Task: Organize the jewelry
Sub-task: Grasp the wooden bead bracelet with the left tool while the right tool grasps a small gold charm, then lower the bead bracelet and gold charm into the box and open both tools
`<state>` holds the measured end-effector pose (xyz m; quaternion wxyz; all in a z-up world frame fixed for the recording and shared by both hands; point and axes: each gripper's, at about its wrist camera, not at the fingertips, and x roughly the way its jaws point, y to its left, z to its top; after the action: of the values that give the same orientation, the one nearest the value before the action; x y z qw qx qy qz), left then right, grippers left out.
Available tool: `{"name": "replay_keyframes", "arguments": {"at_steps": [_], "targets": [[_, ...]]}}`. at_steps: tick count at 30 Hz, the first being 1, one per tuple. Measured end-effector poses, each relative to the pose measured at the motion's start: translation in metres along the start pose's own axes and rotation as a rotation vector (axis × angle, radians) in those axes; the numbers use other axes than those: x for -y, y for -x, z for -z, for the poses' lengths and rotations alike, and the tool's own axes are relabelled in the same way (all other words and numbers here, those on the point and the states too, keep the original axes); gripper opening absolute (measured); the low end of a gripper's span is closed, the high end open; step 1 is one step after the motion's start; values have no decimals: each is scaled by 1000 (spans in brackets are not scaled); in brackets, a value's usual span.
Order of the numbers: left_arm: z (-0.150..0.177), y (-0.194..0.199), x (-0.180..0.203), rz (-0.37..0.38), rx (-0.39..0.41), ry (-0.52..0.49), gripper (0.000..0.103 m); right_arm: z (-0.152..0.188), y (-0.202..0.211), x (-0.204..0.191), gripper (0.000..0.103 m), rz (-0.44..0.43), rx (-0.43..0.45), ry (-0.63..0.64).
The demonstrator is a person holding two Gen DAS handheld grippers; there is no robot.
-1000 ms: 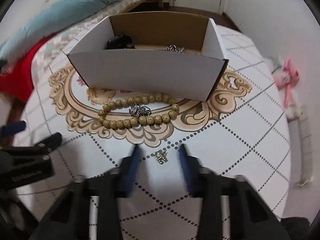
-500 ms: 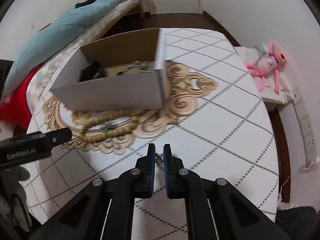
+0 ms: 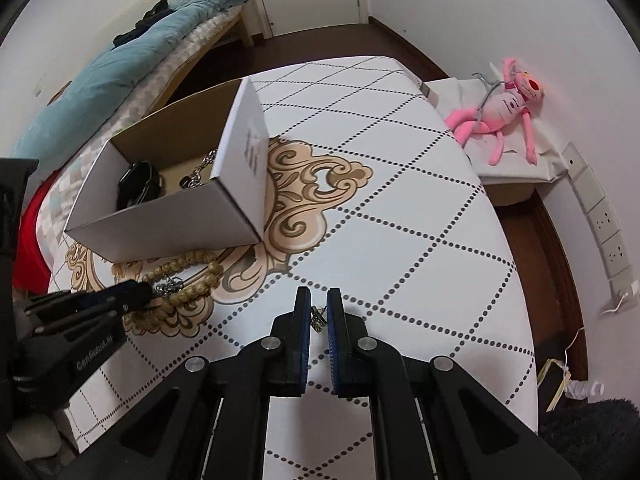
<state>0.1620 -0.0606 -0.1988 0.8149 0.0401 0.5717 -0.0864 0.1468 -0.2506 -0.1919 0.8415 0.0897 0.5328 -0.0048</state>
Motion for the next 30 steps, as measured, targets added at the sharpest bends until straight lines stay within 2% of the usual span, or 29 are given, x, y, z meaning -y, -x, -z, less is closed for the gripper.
{"name": "replay_keyframes", "arguments": {"at_steps": [4,11,15,20,24,30], "targets": [[5,14,-14,29,22,28,7,-2,9,1,8,-20,14,-9],[5,72,-24,93,106,42,7,-14,33,-2,8,-101,40,-31],[-13,109,-23,146,166,32,7,-31,52,-8,8,-169,58,-34],[-54,144,-31,185,228,14,7,-66,71,-21,8,-272,71,-9],[-87,142,-42,185,231,16,7,-98,69,-39,8,-334,48,37],[-122,96,-53,233,116,48,7,-130,36,-60,8,-358,-53,82]]}}
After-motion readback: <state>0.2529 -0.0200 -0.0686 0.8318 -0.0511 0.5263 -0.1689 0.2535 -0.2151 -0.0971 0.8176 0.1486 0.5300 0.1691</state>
